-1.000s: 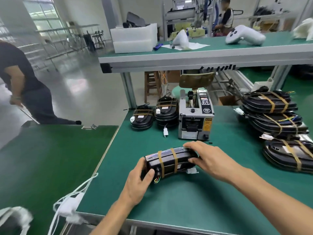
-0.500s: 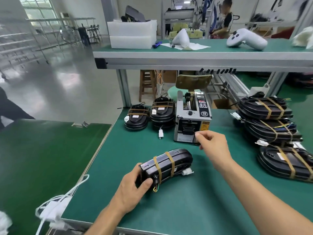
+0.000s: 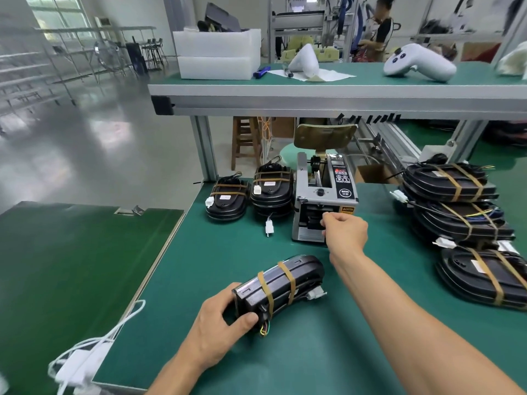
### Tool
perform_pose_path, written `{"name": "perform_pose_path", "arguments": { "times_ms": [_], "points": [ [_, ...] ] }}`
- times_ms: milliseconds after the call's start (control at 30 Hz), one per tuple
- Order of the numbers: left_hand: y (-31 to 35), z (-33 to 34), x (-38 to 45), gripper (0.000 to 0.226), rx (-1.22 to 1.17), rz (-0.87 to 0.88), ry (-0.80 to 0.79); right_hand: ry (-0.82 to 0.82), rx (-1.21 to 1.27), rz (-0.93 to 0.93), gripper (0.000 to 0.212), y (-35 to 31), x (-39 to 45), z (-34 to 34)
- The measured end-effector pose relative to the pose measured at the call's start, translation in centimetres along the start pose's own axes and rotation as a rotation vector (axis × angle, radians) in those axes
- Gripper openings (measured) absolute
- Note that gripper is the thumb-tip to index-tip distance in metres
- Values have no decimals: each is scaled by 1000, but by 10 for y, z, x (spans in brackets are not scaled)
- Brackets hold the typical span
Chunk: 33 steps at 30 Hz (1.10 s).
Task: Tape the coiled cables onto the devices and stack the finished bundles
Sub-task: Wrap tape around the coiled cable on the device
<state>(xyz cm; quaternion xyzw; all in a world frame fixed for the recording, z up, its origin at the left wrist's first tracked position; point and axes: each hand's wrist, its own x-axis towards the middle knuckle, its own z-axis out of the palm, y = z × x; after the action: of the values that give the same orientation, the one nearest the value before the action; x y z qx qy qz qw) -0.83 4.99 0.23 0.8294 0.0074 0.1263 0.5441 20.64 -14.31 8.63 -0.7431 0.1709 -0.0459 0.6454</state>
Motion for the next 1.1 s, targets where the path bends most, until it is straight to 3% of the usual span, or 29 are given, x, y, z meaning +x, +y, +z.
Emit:
{"name": "perform_pose_path", "arguments": {
  "times_ms": [467, 533, 667, 733, 800, 900, 1100],
  "points": [
    [3, 1, -1, 69, 6, -10, 6, 117, 119, 215, 9, -8, 10, 22],
    [4, 1, -1, 71, 0, -9, 10, 116, 90, 227, 7, -8, 12, 24],
    [5, 1, -2, 73, -6, -7, 13, 56, -55, 233, 25, -6, 10, 19],
    [6, 1, -2, 73, -10, -7, 11, -26, -138, 220, 20, 1, 1, 10],
    [7, 1, -2, 73, -14, -3, 8, -152, -170, 171, 13, 8, -12, -2],
    [7, 0, -1, 73, -14, -1, 5, -322, -110, -12, 22, 6, -36, -24],
    [7, 0, -1, 77, 7, -1, 9, -531, -115, -332, 6, -5, -116, -58]
  ]
}}
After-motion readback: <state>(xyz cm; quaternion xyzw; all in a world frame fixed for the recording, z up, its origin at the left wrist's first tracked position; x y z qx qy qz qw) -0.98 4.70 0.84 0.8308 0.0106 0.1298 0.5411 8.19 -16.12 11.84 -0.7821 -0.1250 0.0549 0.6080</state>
